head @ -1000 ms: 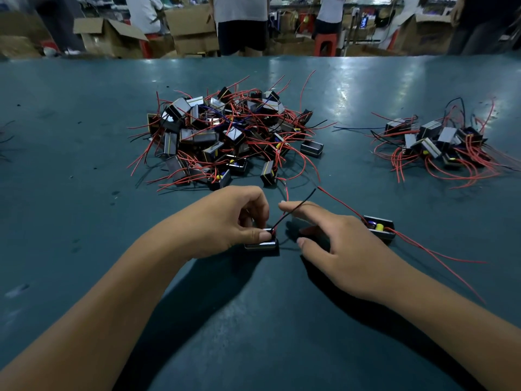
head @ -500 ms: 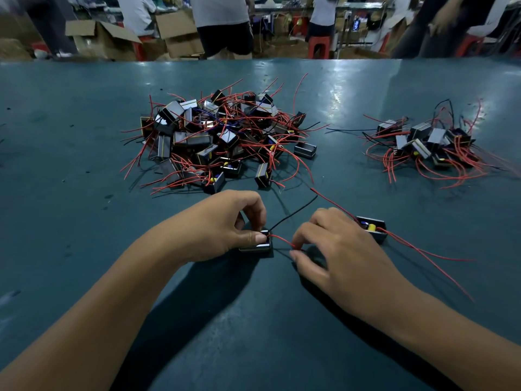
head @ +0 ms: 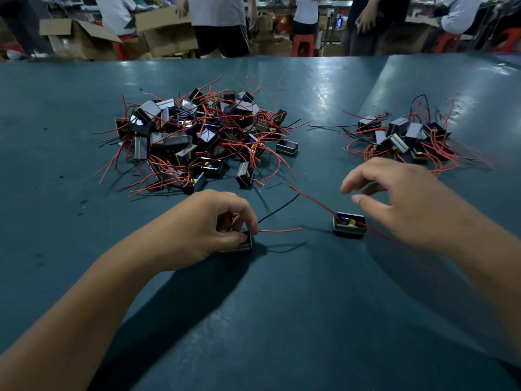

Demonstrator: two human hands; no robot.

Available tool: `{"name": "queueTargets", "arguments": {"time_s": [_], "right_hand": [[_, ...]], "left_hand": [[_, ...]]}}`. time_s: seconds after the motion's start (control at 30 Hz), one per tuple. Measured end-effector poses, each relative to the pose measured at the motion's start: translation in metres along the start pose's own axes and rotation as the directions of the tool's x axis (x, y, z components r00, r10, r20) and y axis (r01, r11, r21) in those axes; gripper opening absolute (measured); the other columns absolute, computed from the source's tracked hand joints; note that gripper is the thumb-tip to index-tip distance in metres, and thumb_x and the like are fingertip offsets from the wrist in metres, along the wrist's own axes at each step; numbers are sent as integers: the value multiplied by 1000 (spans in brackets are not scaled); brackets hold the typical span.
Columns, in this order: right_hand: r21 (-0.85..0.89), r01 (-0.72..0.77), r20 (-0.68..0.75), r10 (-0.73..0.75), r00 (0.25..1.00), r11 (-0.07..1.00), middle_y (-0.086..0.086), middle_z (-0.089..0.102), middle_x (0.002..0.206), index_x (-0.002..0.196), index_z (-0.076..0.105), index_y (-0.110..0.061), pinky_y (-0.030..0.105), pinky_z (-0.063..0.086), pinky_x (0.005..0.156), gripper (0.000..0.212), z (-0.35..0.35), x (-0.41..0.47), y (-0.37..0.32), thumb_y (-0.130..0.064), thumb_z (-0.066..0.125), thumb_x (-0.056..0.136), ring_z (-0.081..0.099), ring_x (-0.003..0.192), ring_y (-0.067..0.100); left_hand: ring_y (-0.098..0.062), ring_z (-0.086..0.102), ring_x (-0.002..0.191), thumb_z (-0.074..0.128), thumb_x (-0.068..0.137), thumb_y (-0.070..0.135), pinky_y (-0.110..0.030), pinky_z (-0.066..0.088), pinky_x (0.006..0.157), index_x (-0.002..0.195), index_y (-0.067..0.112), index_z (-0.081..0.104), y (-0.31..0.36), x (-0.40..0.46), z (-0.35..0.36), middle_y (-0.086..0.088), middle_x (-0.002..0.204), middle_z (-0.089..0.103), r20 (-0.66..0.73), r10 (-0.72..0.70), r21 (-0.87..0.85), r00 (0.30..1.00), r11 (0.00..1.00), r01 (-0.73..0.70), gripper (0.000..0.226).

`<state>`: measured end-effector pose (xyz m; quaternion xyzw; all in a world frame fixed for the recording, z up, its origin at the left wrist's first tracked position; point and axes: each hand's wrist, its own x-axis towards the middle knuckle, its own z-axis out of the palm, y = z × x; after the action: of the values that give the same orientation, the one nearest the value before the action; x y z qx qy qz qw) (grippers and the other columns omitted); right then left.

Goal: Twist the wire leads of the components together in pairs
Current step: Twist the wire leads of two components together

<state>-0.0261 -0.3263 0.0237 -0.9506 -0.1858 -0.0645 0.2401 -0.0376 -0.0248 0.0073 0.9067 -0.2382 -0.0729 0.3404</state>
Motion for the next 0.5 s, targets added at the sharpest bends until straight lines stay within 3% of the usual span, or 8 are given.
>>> {"name": "queueTargets", "arguments": {"time_s": [0.1, 0.23, 0.5], "right_hand": [[-62, 11, 91, -5, 996, 998, -13, 61, 98, 91, 64, -29, 13, 41, 78, 21, 4, -1, -1, -36, 79, 77, 58, 90, 3], [-117, 44, 72, -35, 997, 992, -10, 60, 89, 85, 62, -24, 37, 48, 84, 18, 21, 0, -6, -31, 78, 81, 56, 86, 13], [-101, 24, 35, -20, 999, 995, -12, 61, 83, 84, 57, -27, 41, 50, 75, 18, 24, -1, -5, -27, 75, 83, 59, 79, 14]], "left_hand": [[-6, 48, 62, 75, 87, 10, -14, 38, 59, 87, 32, 74, -2, 0, 0, 15, 78, 55, 1, -1, 7, 1000, 1000, 1, 22], [-4, 47, 61, 73, 87, 8, -13, 39, 59, 95, 32, 74, -2, 0, 1, 13, 81, 57, -12, -23, -16, 1000, 1000, 23, 26], [-4, 44, 58, 75, 88, 12, -16, 37, 56, 100, 32, 71, -2, 1, 3, 10, 77, 56, -8, -49, -22, 999, 999, 49, 23]]}}
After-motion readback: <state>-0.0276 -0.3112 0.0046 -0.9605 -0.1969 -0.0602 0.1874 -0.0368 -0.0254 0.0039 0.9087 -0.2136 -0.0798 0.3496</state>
